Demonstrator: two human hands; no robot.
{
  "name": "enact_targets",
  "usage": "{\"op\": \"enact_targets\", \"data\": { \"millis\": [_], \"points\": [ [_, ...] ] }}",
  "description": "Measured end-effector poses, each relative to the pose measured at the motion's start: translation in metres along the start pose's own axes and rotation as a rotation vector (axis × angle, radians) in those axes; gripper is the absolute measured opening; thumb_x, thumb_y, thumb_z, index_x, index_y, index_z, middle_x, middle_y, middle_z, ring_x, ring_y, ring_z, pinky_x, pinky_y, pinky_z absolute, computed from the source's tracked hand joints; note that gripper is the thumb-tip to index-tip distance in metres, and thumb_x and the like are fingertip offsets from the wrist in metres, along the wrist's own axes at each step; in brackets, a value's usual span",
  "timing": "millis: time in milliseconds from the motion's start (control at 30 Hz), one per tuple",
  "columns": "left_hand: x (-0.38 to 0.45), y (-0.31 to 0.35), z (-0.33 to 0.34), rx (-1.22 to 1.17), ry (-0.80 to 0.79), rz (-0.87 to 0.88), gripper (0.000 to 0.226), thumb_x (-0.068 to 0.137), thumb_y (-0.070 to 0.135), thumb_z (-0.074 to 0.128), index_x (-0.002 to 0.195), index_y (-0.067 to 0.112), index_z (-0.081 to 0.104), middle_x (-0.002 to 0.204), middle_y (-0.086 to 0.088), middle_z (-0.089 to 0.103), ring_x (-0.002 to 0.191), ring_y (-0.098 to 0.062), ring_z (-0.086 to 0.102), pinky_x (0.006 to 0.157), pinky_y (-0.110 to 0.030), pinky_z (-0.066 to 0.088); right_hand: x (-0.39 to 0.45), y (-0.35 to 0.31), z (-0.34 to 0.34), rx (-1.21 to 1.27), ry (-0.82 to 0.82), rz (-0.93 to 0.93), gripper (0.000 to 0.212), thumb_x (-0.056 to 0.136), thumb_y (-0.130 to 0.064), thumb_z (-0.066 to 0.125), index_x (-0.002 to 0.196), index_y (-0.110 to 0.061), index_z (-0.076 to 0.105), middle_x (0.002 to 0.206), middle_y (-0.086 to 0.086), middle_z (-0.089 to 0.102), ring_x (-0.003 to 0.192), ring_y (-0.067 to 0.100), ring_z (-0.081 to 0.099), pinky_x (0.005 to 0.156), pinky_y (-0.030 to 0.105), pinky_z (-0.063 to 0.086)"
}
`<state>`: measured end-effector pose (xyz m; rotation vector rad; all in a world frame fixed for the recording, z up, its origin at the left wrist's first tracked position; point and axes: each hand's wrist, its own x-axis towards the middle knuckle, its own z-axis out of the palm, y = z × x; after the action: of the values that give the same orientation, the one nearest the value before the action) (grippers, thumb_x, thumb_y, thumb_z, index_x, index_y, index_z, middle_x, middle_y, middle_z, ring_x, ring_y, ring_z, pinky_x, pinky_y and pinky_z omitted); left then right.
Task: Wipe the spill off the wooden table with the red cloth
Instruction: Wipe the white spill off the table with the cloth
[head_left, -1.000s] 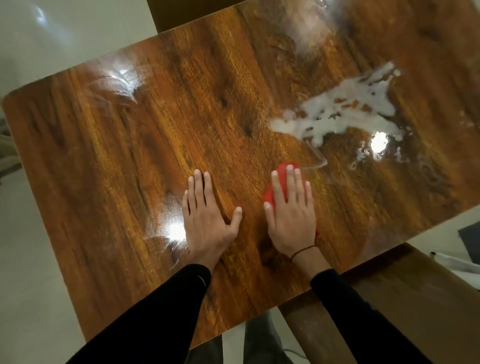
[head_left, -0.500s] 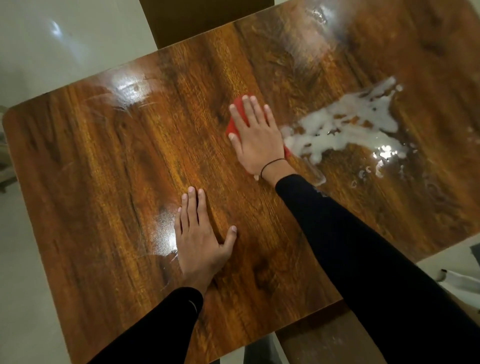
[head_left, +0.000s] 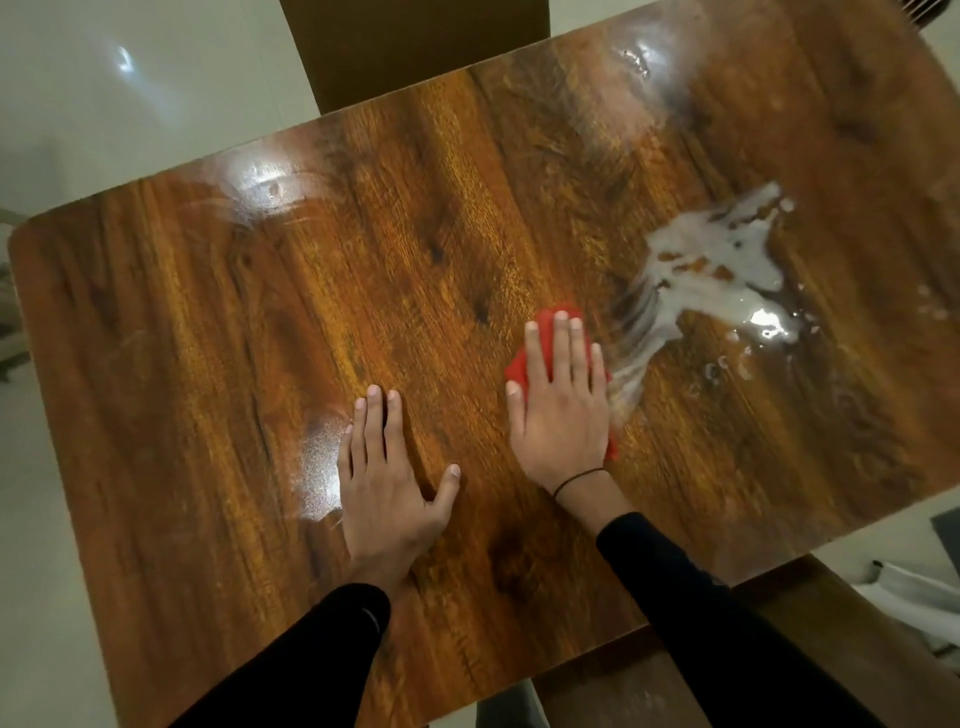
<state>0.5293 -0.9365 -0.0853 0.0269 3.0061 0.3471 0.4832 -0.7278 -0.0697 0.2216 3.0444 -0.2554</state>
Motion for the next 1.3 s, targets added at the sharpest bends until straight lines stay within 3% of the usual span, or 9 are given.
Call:
{"op": "enact_targets", "data": {
  "millis": [200, 333, 467, 600, 700, 867, 1033, 1167, 1300],
  "points": [
    [0.000, 0.000, 0.001, 0.003, 0.019, 0.007, 0.107, 0.094, 0.072, 0.052, 0.176, 0.014, 0.016, 0.185, -0.009, 0.011, 0.172, -0.025, 0.009, 0.137, -0.037, -0.001, 0.042, -0.014, -0.001, -0.004, 0.000, -0.299, 0.071, 0.117, -0.049, 0.032, 0.179, -0.016, 0.020, 0.187, 0.017, 0.012, 0.174, 0.034, 0.009, 0.140, 0.056, 0.013],
    [-0.001, 0.000, -0.001, -0.014, 0.008, 0.007, 0.106, 0.094, 0.071, 0.051, 0.176, 0.014, 0.015, 0.185, -0.009, 0.011, 0.172, -0.026, 0.009, 0.138, -0.038, 0.000, 0.087, 0.000, -0.006, 0.023, 0.033, -0.191, 0.071, 0.117, -0.050, 0.031, 0.179, -0.017, 0.024, 0.186, 0.018, 0.016, 0.174, 0.035, 0.011, 0.141, 0.056, 0.011],
    [-0.001, 0.000, -0.002, -0.021, -0.030, 0.014, 0.105, 0.096, 0.070, 0.048, 0.176, 0.012, 0.014, 0.185, -0.009, 0.006, 0.172, -0.026, 0.005, 0.139, -0.047, 0.007, 0.095, 0.036, -0.008, 0.029, 0.075, 0.072, 0.071, 0.116, -0.051, 0.029, 0.179, -0.018, 0.023, 0.186, 0.018, 0.016, 0.174, 0.036, 0.012, 0.141, 0.056, 0.010],
    [0.000, 0.001, -0.011, -0.014, -0.086, 0.125, 0.092, 0.104, 0.063, 0.039, 0.176, 0.010, 0.015, 0.186, -0.007, -0.001, 0.172, -0.026, 0.003, 0.138, -0.054, 0.012, 0.048, 0.062, -0.011, 0.037, 0.101, 0.337, 0.072, 0.116, -0.051, 0.028, 0.179, -0.017, 0.020, 0.186, 0.018, 0.012, 0.174, 0.036, 0.009, 0.139, 0.059, 0.015],
    [0.031, 0.013, -0.018, -0.095, -0.099, 0.269, 0.088, 0.106, 0.059, 0.042, 0.175, 0.010, 0.017, 0.186, -0.008, 0.002, 0.172, -0.023, 0.003, 0.139, -0.049, 0.008, -0.008, 0.059, -0.004, 0.034, 0.086, 0.416, 0.072, 0.117, -0.051, 0.026, 0.180, -0.017, 0.015, 0.187, 0.016, 0.009, 0.174, 0.035, 0.007, 0.139, 0.059, 0.017],
    [0.136, 0.035, -0.029, -0.124, -0.087, 0.371, 0.075, 0.111, 0.050, 0.040, 0.174, 0.012, 0.022, 0.185, -0.010, 0.010, 0.172, -0.023, 0.007, 0.139, -0.044, 0.006, -0.057, 0.008, 0.012, 0.027, -0.019, 0.199, 0.073, 0.117, -0.054, 0.025, 0.181, -0.022, 0.009, 0.189, 0.010, -0.003, 0.175, 0.030, -0.002, 0.140, 0.057, 0.011],
    [0.165, 0.031, -0.018, -0.101, -0.050, 0.346, 0.064, 0.115, 0.040, 0.029, 0.173, 0.014, 0.025, 0.184, -0.008, 0.015, 0.171, -0.023, 0.013, 0.139, -0.048, 0.013, 0.008, -0.008, 0.007, 0.050, -0.014, -0.053, 0.071, 0.118, -0.054, 0.027, 0.179, -0.020, 0.018, 0.188, 0.013, 0.005, 0.175, 0.032, 0.004, 0.139, 0.059, 0.016],
    [0.164, 0.029, -0.017, -0.101, -0.052, 0.303, 0.070, 0.113, 0.046, 0.037, 0.174, 0.015, 0.021, 0.185, -0.007, 0.011, 0.172, -0.022, 0.008, 0.139, -0.046, 0.010, 0.084, 0.011, -0.004, 0.045, -0.008, -0.020, 0.073, 0.115, -0.054, 0.030, 0.179, -0.020, 0.021, 0.188, 0.014, 0.010, 0.175, 0.032, 0.007, 0.140, 0.056, 0.013],
    [0.167, 0.029, -0.019, -0.091, -0.079, 0.301, 0.080, 0.109, 0.056, 0.039, 0.175, 0.016, 0.018, 0.185, -0.006, 0.009, 0.172, -0.022, 0.003, 0.139, -0.047, 0.009, 0.104, 0.053, -0.015, 0.035, 0.036, 0.221, 0.072, 0.117, -0.053, 0.028, 0.180, -0.021, 0.016, 0.188, 0.014, 0.007, 0.175, 0.032, 0.004, 0.141, 0.055, 0.010]
  ]
}}
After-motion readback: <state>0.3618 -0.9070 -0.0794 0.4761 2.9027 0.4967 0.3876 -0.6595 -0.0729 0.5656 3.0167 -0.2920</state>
